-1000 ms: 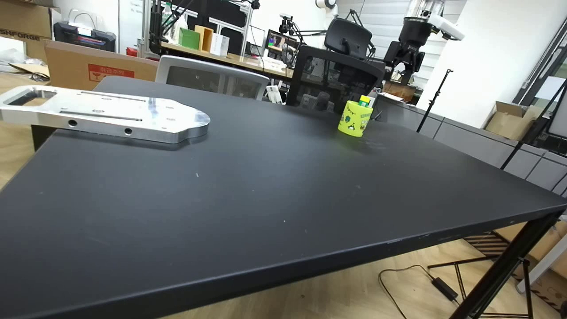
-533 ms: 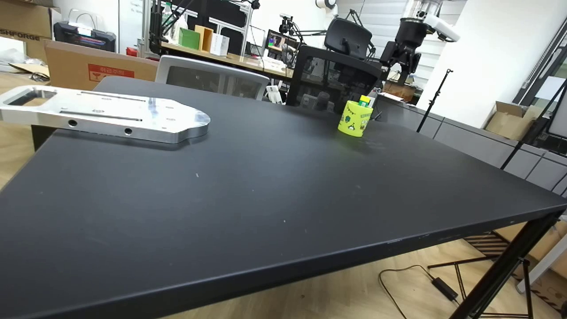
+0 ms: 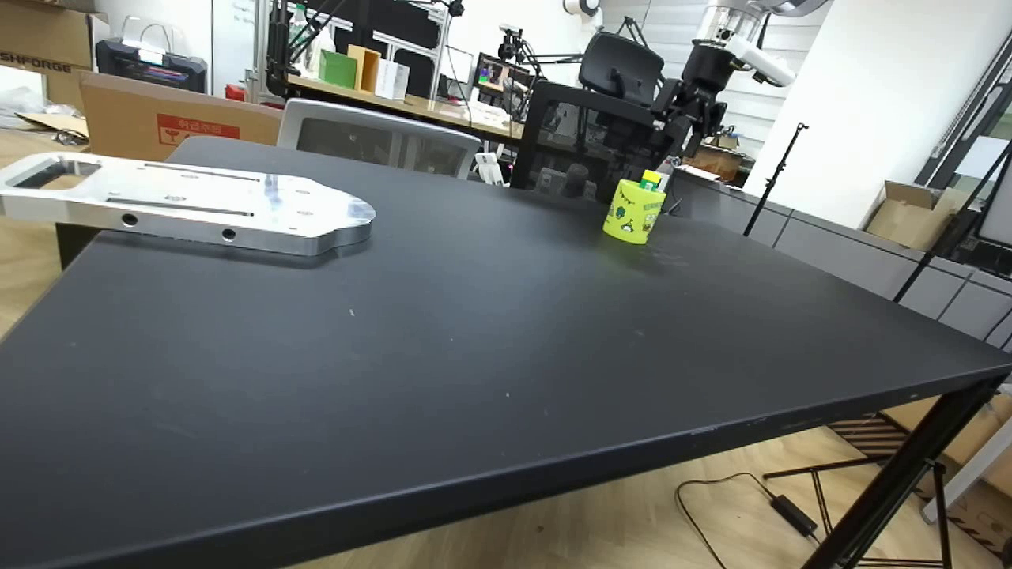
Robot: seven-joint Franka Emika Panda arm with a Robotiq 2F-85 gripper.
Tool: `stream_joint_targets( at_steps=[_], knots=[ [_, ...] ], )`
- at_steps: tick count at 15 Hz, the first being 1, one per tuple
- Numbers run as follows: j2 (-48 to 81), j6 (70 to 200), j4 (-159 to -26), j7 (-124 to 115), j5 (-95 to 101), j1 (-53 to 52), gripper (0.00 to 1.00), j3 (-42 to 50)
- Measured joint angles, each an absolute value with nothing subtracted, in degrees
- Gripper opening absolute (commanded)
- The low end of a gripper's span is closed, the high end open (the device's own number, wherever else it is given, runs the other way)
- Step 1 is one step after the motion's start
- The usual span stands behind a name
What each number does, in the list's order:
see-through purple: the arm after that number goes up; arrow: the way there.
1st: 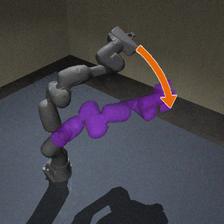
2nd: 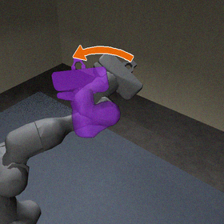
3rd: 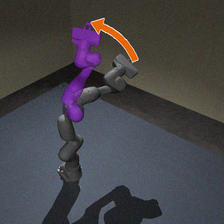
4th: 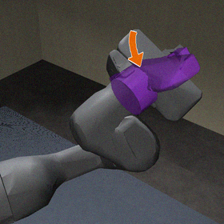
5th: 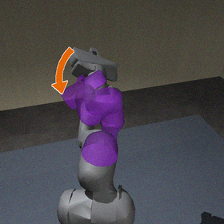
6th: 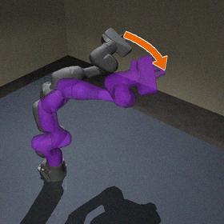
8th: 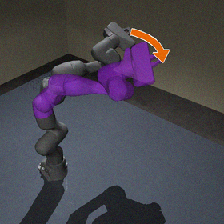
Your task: Take the glue stick out of the mug and put it on the table
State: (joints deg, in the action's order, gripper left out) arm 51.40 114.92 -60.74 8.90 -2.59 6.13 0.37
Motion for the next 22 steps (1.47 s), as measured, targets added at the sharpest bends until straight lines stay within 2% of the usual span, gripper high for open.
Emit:
stream_joint_targets(
  at_steps=[3,4,5,14,22],
  knots=[
    [53.33,117.37,-59.24,8.25,-2.59,5.46,1.00,0.27],
    [53.88,117.86,-58.90,8.00,-2.58,5.25,0.82,0.26],
    [54.42,118.18,-58.57,7.81,-2.55,5.07,0.73,0.26],
    [58.15,117.67,-55.80,4.84,-2.24,4.49,0.11,0.82],
    [58.22,107.63,-51.74,4.66,-2.34,4.82,0.09,1.04]
  ],
)
